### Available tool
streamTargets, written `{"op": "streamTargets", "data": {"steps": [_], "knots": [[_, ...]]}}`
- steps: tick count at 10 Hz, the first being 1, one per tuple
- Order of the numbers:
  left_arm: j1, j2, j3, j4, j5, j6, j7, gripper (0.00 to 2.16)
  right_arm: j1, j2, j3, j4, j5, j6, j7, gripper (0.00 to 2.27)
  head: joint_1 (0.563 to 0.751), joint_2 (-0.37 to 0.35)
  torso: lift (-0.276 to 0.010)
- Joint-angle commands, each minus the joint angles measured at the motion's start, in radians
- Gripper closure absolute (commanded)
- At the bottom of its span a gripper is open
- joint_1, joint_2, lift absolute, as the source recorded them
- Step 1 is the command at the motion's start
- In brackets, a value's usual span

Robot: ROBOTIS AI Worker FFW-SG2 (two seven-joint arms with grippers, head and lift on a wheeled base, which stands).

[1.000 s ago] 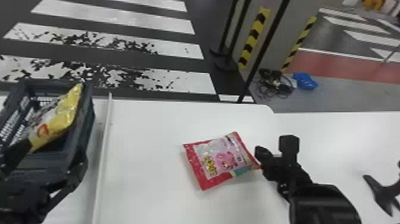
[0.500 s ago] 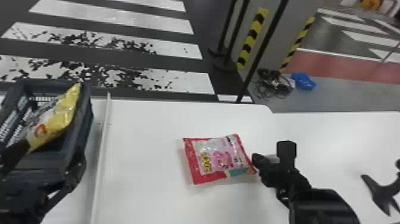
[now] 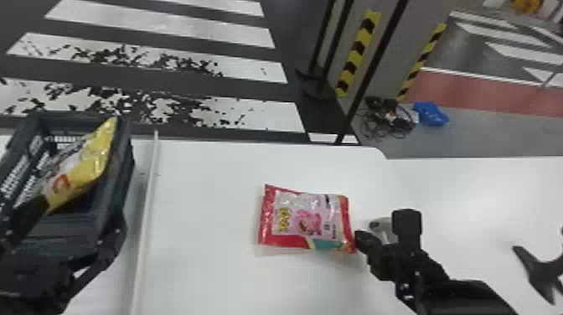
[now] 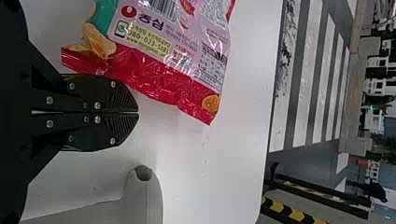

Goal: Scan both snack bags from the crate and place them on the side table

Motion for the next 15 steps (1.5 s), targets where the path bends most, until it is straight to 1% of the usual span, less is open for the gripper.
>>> {"op": "streamTargets", "data": {"steps": [1, 6, 9, 12, 13, 14, 15], "knots": [[-0.002, 0.0, 0.0, 0.004, 0.0, -0.003, 0.0, 0.08, 0.034, 0.012, -0.003, -0.063, -0.001, 0.049, 0.021, 2.26, 0.695, -0.28, -0.095], [-0.002, -0.002, -0.002, 0.012, 0.007, -0.015, 0.0, 0.08, 0.135, 0.041, -0.007, -0.224, -0.028, 0.117, 0.123, 2.26, 0.695, -0.244, -0.095], [-0.002, -0.002, -0.002, 0.021, 0.008, -0.025, 0.0, 0.08, 0.167, 0.047, -0.001, -0.292, -0.028, 0.2, 0.189, 2.26, 0.695, -0.216, -0.095], [-0.002, -0.002, -0.002, 0.024, 0.011, -0.028, 0.0, 0.08, 0.192, 0.05, 0.002, -0.342, -0.047, 0.243, 0.263, 2.26, 0.695, -0.19, -0.095], [-0.002, -0.002, -0.002, 0.025, 0.011, -0.031, 0.0, 0.08, 0.195, 0.052, -0.003, -0.365, -0.037, 0.255, 0.264, 2.26, 0.695, -0.178, -0.095], [-0.002, -0.002, -0.002, 0.025, 0.011, -0.031, 0.0, 0.08, 0.193, 0.055, -0.015, -0.39, 0.002, 0.261, 0.251, 2.26, 0.695, -0.175, -0.095], [-0.002, -0.002, 0.0, 0.025, 0.011, -0.031, 0.0, 0.08, 0.179, 0.055, -0.041, -0.408, -0.005, 0.273, 0.248, 2.26, 0.695, -0.182, -0.095]]}}
